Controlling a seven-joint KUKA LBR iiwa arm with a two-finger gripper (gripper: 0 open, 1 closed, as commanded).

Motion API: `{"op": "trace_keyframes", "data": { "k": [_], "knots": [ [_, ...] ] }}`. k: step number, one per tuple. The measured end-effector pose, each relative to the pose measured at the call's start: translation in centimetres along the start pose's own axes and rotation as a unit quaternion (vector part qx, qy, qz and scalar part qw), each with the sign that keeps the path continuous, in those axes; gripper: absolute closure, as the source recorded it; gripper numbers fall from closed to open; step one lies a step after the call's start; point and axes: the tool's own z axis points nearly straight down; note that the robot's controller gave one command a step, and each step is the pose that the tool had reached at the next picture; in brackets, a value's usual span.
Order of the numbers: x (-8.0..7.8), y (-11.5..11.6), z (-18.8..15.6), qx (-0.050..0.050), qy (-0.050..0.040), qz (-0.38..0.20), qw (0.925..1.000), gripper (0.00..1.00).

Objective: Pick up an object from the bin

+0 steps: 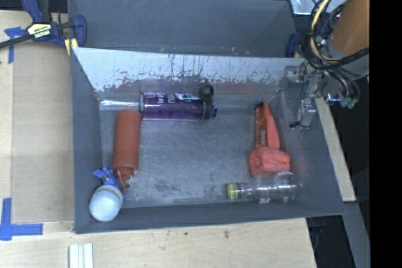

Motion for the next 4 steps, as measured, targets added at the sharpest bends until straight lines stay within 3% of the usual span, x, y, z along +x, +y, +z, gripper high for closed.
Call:
{"op": "trace_keyframes", "data": {
  "k": [1, 2, 3, 4],
  "knots": [
    [-0.1, 0.1, -0.5, 0.001, -0.004, -0.001, 1.0, 0.0],
    [1.0, 1.0, 5.4, 0.001, -0.0061, 0.031, 0.9995, 0.0],
    [-0.6, 0.1, 8.3, 0.0, -0.0021, 0.024, 0.9997, 0.0],
    [4.7, 1.0, 7.2, 0.0, -0.0035, 0.109, 0.994, 0.0]
  ]
}}
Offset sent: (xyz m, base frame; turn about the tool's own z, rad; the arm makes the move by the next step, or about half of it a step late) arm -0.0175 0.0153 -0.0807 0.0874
